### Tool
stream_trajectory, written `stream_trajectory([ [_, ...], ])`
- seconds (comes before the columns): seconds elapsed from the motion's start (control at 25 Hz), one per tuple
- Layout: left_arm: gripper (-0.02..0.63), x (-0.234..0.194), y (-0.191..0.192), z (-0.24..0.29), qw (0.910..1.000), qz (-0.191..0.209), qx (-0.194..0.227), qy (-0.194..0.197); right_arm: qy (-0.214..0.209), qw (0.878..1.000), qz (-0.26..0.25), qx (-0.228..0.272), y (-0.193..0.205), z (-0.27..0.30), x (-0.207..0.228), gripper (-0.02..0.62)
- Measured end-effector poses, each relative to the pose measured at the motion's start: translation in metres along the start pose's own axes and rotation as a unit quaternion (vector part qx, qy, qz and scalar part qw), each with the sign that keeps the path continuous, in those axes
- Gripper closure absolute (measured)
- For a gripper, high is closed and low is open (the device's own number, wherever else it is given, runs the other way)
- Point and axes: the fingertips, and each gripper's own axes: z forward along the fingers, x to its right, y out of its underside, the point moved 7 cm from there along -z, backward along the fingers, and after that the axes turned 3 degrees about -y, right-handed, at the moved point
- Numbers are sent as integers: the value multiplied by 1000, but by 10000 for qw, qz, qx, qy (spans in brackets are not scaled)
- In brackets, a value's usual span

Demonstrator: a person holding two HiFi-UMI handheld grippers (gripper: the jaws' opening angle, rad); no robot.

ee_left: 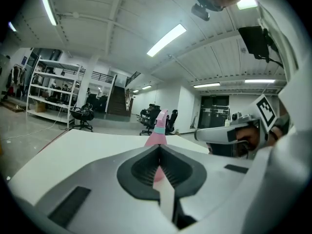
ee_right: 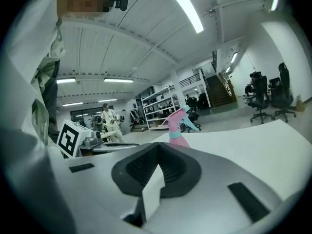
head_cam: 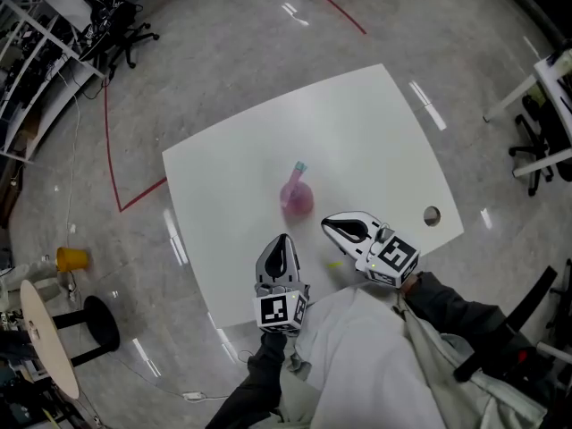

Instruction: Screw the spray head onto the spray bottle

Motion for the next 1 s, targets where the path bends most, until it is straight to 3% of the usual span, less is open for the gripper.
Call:
stream_trajectory([
  [1.0, 598, 6, 18, 5, 9992, 84, -391, -31, 196, 9990, 233, -323, 20, -3, 13, 601],
])
